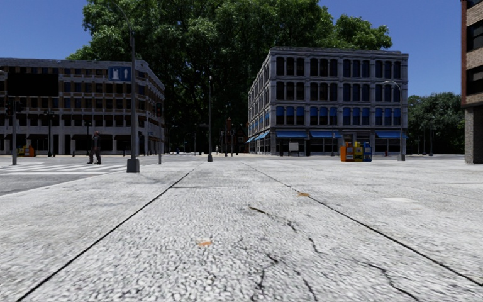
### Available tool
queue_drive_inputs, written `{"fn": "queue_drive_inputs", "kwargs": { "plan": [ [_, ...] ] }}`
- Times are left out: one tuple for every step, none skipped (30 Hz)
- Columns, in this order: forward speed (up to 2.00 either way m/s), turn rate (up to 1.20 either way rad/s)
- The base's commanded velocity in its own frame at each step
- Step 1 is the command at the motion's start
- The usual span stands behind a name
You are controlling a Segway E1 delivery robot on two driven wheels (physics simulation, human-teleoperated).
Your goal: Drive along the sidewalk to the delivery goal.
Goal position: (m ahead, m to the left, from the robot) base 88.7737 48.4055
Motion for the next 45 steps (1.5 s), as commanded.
{"fn": "queue_drive_inputs", "kwargs": {
  "plan": [
    [2.0, 0.1],
    [2.0, 0.1],
    [2.0, 0.11],
    [2.0, 0.11],
    [2.0, 0.11],
    [2.0, 0.17],
    [2.0, 0.2],
    [2.0, 0.22],
    [2.0, 0.22],
    [2.0, 0.22],
    [2.0, 0.23],
    [2.0, 0.23],
    [2.0, 0.28],
    [2.0, 0.32],
    [2.0, 0.33],
    [2.0, 0.33],
    [2.0, 0.33],
    [2.0, 0.34],
    [2.0, 0.34],
    [2.0, 0.34],
    [2.0, 0.34],
    [2.0, 0.34],
    [2.0, 0.34],
    [2.0, 0.31],
    [2.0, 0.0],
    [2.0, 0.0],
    [2.0, 0.0],
    [2.0, 0.0],
    [2.0, 0.0],
    [2.0, 0.0],
    [2.0, 0.0],
    [2.0, 0.0],
    [2.0, 0.0],
    [2.0, 0.0],
    [2.0, 0.0],
    [2.0, 0.0],
    [2.0, 0.0],
    [2.0, 0.0],
    [2.0, 0.0],
    [2.0, 0.0],
    [2.0, 0.0],
    [2.0, 0.0],
    [2.0, 0.0],
    [2.0, 0.0],
    [2.0, 0.0]
  ]
}}
